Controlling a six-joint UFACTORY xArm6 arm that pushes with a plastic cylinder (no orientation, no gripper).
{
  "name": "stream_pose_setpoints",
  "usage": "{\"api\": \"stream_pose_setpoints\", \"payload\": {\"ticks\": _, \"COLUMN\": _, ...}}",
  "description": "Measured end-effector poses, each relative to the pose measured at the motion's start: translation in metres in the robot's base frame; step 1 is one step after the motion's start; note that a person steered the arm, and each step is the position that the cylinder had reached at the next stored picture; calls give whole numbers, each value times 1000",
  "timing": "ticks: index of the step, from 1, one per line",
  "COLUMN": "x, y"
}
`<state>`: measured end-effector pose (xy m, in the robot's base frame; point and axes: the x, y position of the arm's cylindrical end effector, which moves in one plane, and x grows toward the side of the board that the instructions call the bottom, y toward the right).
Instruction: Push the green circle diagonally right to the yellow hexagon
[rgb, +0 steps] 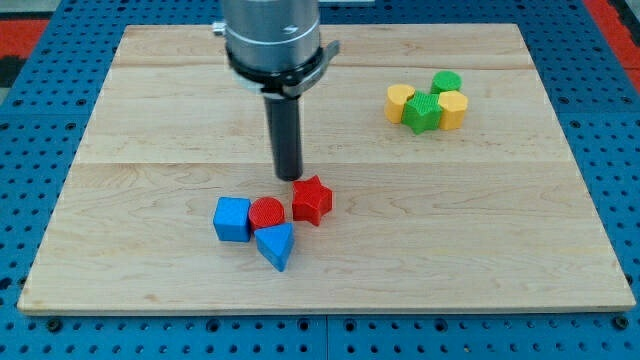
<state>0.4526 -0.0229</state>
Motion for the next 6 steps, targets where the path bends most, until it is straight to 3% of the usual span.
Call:
{"api": "stream_pose_setpoints", "payload": {"ticks": 1, "x": -10, "y": 66}}
{"api": "stream_pose_setpoints", "payload": {"ticks": 2, "x": -13, "y": 73}}
{"api": "stream_pose_setpoints", "payload": {"ticks": 4, "x": -83, "y": 70}}
{"api": "stream_pose_setpoints", "payload": {"ticks": 5, "x": -137, "y": 88}}
{"api": "stream_pose_setpoints", "payload": {"ticks": 6, "x": -145, "y": 180}}
